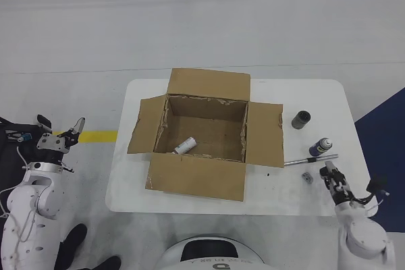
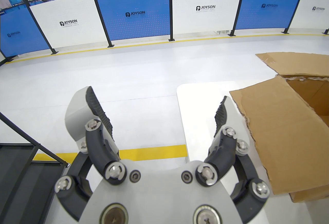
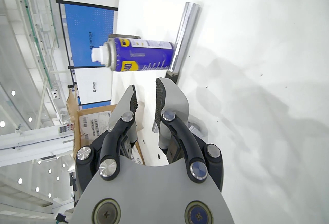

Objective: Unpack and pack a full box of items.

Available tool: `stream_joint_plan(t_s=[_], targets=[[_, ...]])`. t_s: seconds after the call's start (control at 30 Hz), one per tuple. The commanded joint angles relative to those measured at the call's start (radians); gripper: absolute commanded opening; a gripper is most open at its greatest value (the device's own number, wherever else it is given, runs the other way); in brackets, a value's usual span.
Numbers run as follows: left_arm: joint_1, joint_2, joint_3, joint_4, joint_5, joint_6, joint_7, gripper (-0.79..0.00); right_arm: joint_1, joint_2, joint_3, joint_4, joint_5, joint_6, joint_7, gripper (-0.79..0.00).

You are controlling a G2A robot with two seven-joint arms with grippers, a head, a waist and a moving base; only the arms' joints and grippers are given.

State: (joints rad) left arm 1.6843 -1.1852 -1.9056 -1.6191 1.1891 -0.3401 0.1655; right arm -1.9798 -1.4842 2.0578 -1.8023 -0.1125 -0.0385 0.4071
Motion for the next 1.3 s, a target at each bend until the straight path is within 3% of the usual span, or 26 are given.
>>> stream_joint_plan(t_s=[0.0,0.13,0.2,0.6,0.73,0.83,1.03,1.27], targets=[[0.0,0.0,0.0,0.0,0.0,0.0,0.0,0.0,-0.031,-0.001,-0.001,-0.024,0.023,-0.088,0.01,-0.579],[0.0,0.0,0.0,0.0,0.0,0.0,0.0,0.0,-0.075,-0.003,-0.003,-0.044,0.046,-0.215,-0.003,-0.483],[0.0,0.0,0.0,0.0,0.0,0.0,0.0,0.0,-0.088,-0.004,-0.013,-0.058,0.042,-0.249,-0.021,0.0],[0.0,0.0,0.0,0.0,0.0,0.0,0.0,0.0,-0.085,-0.004,-0.02,-0.07,0.049,-0.269,-0.012,0.0],[0.0,0.0,0.0,0.0,0.0,0.0,0.0,0.0,-0.076,0.0,-0.012,-0.135,0.124,-0.404,0.01,0.0],[0.0,0.0,0.0,0.0,0.0,0.0,0.0,0.0,-0.081,0.002,-0.042,-0.228,0.074,-0.454,0.039,0.0],[0.0,0.0,0.0,0.0,0.0,0.0,0.0,0.0,0.062,0.019,-0.21,-0.328,-0.081,-0.326,0.227,0.0],[0.0,0.0,0.0,0.0,0.0,0.0,0.0,0.0,0.352,0.031,-0.494,-0.25,-0.264,-0.136,0.405,0.0]])
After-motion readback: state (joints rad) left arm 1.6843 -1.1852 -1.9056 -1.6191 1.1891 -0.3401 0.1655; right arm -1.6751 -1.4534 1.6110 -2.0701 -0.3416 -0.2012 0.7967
